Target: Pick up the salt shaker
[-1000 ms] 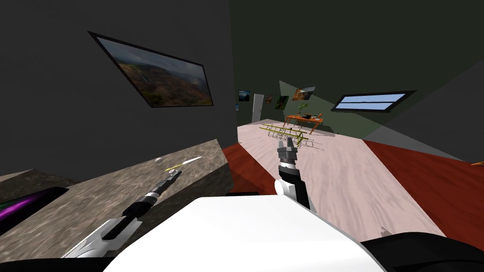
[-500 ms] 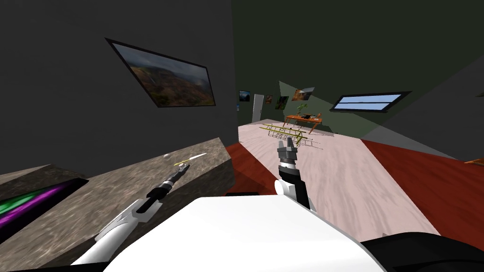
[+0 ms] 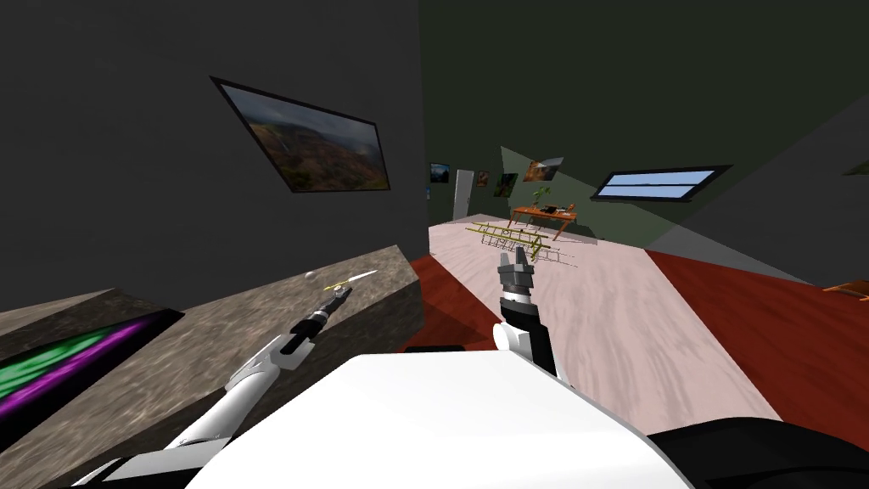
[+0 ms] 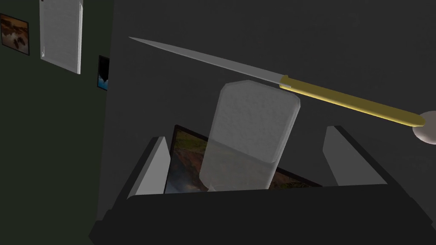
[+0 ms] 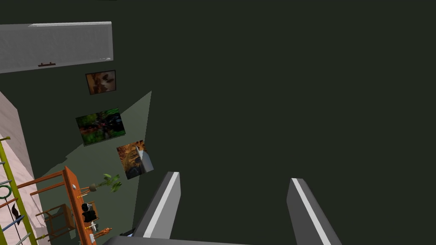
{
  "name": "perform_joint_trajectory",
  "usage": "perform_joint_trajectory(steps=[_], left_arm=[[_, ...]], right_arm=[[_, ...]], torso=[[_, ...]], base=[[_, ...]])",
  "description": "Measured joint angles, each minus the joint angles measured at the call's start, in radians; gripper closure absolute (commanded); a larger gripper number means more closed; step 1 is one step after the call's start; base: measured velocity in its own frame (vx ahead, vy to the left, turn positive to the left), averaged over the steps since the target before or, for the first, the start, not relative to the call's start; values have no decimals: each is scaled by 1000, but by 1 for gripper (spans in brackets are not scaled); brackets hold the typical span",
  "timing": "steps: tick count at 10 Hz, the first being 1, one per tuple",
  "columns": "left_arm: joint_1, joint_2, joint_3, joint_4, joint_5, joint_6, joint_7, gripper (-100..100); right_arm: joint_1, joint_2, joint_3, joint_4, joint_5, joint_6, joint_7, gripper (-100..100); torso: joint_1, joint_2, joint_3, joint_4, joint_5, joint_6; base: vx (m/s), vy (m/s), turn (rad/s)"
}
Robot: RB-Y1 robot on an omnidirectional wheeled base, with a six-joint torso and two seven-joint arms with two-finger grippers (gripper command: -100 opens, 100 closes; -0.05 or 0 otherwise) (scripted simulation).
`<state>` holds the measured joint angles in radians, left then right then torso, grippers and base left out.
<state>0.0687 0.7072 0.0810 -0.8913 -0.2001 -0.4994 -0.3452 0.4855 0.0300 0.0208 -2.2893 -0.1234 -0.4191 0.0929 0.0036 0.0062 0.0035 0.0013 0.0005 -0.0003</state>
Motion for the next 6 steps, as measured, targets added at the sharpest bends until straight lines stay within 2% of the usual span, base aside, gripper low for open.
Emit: perform_joint_trajectory(steps=[3, 4, 5, 6], left_arm=[[-78, -27, -43, -46, -13, 104, -12, -100], [-116, -40, -51, -32, -17, 131, -22, -100], [-125, -41, -53, -35, -18, 150, -25, -100], [-165, -61, -65, -29, -25, 169, -37, -100]], right_arm=[[0, 0, 0, 0, 0, 0, 0, 0], [0, 0, 0, 0, 0, 0, 0, 0], [0, 0, 0, 0, 0, 0, 0, 0], [0, 0, 0, 0, 0, 0, 0, 0]], torso=[[0, 4, 2, 1, 0, 0], [0, 3, 2, 1, 0, 0], [-1, -1, -1, 0, 0, 0], [0, -1, 0, 0, 0, 0]], base=[[-142, 58, -2], [-40, 38, -7], [-86, 65, 16], [-94, 66, -17]])
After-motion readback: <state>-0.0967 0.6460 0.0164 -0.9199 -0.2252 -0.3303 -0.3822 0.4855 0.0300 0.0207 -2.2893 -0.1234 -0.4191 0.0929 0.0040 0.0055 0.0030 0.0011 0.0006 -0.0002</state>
